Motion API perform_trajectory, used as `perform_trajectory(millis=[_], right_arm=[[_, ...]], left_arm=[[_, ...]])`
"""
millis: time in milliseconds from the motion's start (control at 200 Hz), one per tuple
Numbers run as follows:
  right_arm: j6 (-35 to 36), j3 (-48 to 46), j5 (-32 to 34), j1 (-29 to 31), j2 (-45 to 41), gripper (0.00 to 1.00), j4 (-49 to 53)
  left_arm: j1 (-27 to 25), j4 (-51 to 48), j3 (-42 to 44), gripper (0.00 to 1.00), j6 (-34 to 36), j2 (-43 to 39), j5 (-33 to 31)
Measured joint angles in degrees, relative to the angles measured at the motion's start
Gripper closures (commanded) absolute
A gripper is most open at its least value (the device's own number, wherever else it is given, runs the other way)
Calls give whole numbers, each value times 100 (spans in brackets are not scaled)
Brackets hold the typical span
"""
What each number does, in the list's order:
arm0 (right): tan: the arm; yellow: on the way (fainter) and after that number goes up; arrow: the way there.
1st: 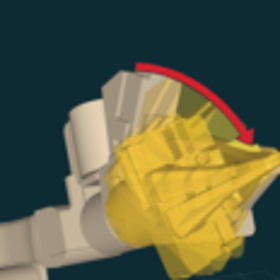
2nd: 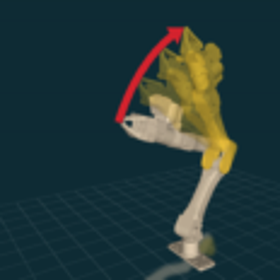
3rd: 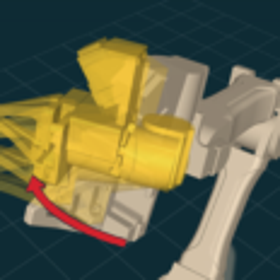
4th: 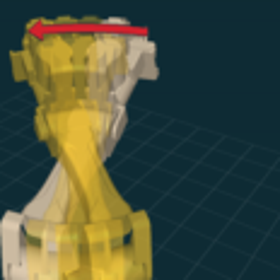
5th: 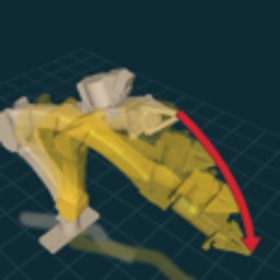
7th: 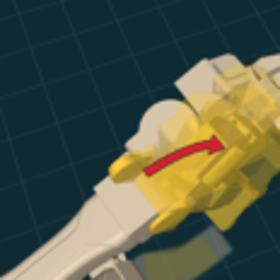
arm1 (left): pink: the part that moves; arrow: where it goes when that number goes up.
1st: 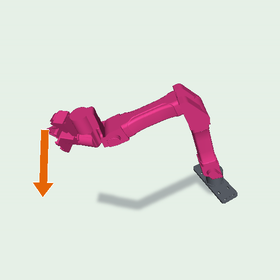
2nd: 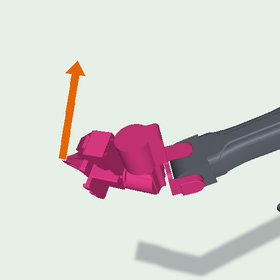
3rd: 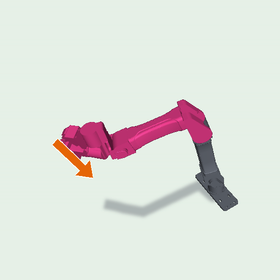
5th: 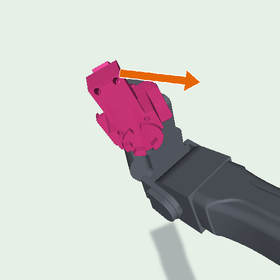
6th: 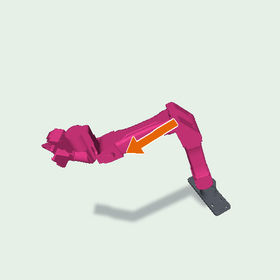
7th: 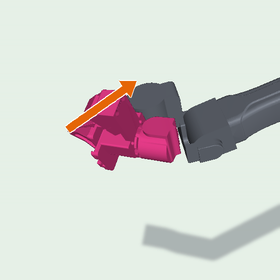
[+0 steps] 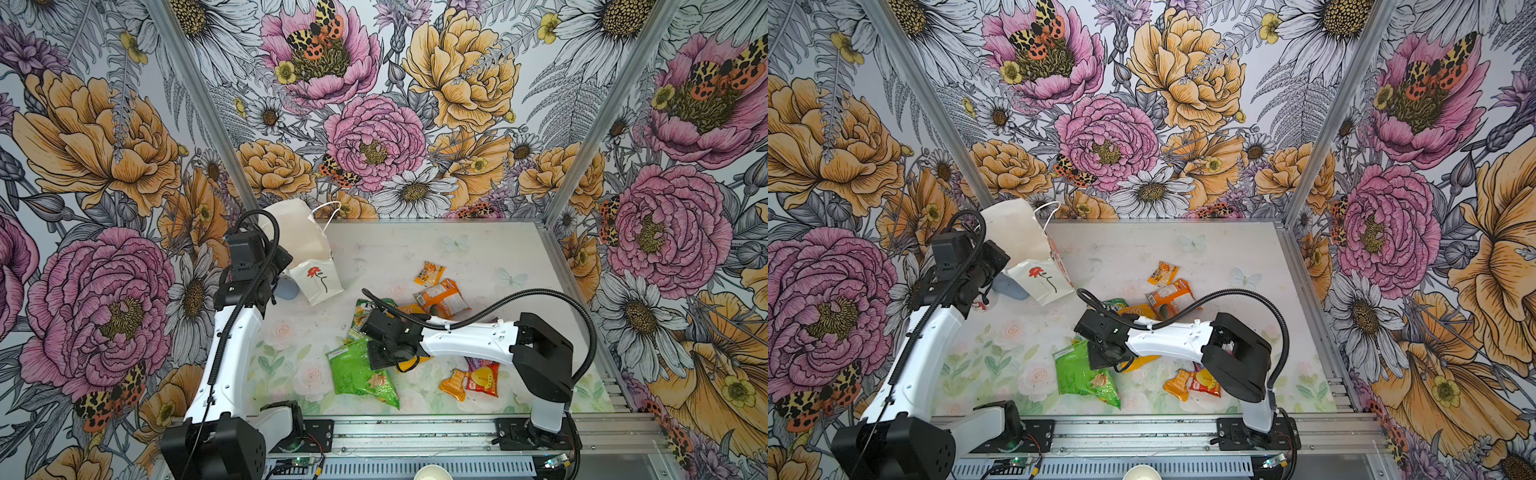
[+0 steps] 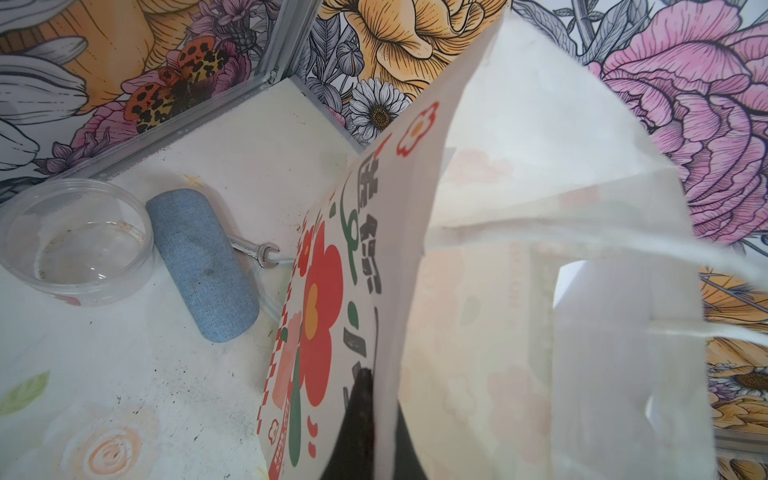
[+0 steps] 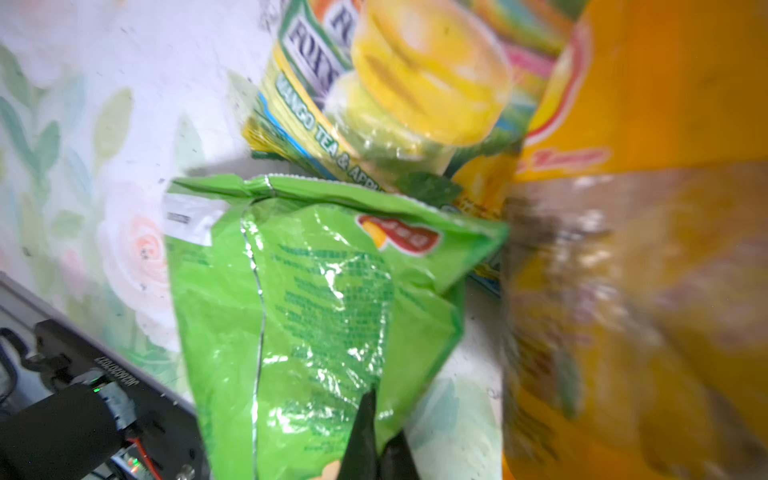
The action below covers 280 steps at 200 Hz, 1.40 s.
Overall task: Place the snacks into the paper bag
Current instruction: 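Grasp the green chip bag with the right gripper and lift it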
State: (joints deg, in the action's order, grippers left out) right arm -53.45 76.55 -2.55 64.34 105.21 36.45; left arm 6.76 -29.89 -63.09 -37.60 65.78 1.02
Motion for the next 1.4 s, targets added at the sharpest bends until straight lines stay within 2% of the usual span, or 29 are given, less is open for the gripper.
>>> perform_trajectory(millis=[170, 275, 505, 736, 1051, 1401], right_arm=[[85, -149, 442, -197, -1180, 100, -9], [55, -461, 634, -586, -1849, 100, -63], [103, -1121, 1091, -1357, -2312, 100, 2], [560, -1154, 1405, -1519, -3016, 100, 68], [1292, -195, 1991, -1519, -4011, 100, 247], [1912, 1388, 2096, -1515, -3904, 100, 361]], left_arm=[[-181, 2, 0, 100, 2, 155, 13], [-293, -2, 0, 100, 4, 219, 11], [-647, -11, -22, 100, 48, 225, -15], [-1296, -26, -186, 100, 245, 387, -151], [-2072, -157, -660, 100, 555, 811, -535], [-2404, -514, -1281, 100, 627, 1388, -898]])
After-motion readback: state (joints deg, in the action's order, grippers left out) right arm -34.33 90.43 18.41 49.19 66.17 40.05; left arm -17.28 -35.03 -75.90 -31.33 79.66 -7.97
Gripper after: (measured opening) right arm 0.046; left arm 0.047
